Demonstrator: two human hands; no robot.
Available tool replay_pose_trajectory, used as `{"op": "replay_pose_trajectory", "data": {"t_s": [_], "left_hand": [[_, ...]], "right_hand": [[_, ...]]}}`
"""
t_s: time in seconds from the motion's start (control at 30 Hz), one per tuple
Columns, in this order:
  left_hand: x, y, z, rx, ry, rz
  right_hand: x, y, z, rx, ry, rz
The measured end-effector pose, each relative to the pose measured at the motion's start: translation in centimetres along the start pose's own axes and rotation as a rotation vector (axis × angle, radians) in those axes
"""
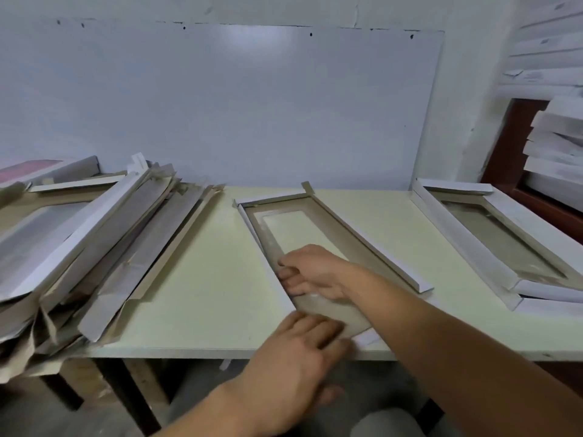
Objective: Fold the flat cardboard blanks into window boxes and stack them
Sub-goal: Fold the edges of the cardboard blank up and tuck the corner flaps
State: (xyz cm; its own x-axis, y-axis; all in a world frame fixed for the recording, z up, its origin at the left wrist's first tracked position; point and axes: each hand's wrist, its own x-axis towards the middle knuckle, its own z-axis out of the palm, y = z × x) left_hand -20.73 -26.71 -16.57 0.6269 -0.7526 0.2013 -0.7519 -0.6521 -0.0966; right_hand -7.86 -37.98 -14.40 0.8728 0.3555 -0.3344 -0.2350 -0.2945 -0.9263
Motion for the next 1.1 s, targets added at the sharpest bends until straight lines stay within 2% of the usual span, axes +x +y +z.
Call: {"op": "replay_pose_trajectory", "data": {"t_s": [0.07, 0.2, 0.27, 0.37, 0.47, 0.53, 0.67, 0.73, 0.97, 1.1], "left_hand": [[-1.0, -1.5, 0.4, 0.018, 0.052, -0.091], [-2.1, -4.8, 0.4, 0.055, -0.033, -0.241], [-2.3, -5.1, 0.3, 0.040, -0.082, -0.283], [-2.0, -4.0, 0.4, -0.026, -0.029, -0.287], [-1.3, -2.6, 0.8, 0.113, 0.089, -0.180], [-0.8, -2.1, 1.3, 0.155, 0.113, -0.153], [-0.6, -2.9, 2.1, 0.088, 0.020, -0.254], [-0.8, -3.7, 2.5, 0.052, -0.013, -0.301], [-0.9, -4.9, 2.2, 0.035, -0.060, -0.262], [0.6, -5.4, 0.6, -0.089, -0.013, -0.396]], "right_hand": [[-1.1, 0.3, -2.0, -0.118, -0.073, -0.041], [-5.7, 1.7, -7.3, -0.855, -0.269, -0.090], [-7.7, 3.0, -9.4, -1.013, -0.221, -0.074], [-9.1, 5.0, -11.1, -0.962, -0.079, -0.110], [-9.4, 6.1, -11.1, -0.809, -0.035, -0.142], [-9.0, 6.6, -9.9, -0.741, 0.027, -0.195], [-7.8, 8.2, -6.0, -0.836, 0.267, -0.516], [-7.8, 9.4, -4.9, -0.950, 0.320, -0.627], [-8.8, 9.8, -6.7, -1.107, 0.307, -0.603], [-7.9, 8.3, -7.0, -1.030, 0.308, -0.522]]}}
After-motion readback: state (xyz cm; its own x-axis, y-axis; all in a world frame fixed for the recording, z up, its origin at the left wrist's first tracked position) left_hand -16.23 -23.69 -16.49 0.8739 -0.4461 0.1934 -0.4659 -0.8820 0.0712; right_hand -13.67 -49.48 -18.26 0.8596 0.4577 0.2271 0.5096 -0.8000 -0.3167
